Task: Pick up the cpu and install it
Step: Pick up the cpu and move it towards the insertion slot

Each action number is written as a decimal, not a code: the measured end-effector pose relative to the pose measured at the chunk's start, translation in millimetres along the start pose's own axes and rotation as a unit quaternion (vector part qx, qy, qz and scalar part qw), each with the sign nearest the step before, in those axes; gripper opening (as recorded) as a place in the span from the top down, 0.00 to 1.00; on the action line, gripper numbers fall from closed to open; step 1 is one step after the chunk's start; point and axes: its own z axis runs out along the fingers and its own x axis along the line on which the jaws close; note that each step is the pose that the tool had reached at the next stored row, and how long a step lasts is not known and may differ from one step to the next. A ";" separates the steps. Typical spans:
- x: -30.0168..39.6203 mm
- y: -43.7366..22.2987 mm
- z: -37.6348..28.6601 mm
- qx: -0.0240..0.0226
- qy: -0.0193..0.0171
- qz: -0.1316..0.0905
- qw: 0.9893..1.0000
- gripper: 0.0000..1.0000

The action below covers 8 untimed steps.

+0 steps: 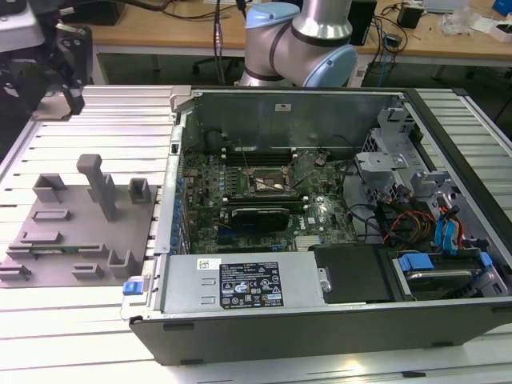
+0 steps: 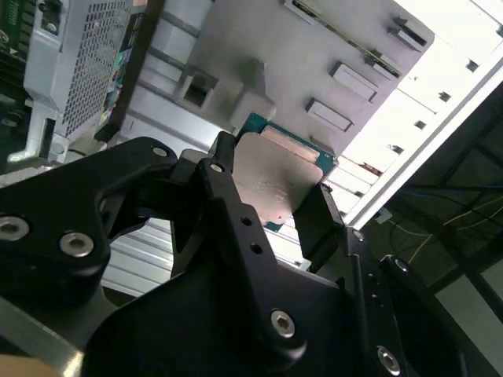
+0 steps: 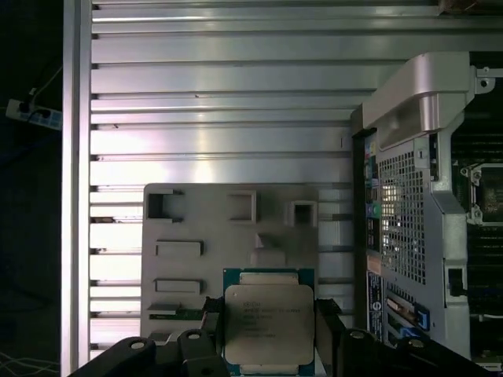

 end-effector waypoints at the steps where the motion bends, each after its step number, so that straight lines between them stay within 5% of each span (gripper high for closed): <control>1: -5.3 0.1 -0.1 0.000 0.000 0.000 1.000 0.45; 8: -46.8 0.5 -0.4 0.000 0.000 0.000 1.000 0.45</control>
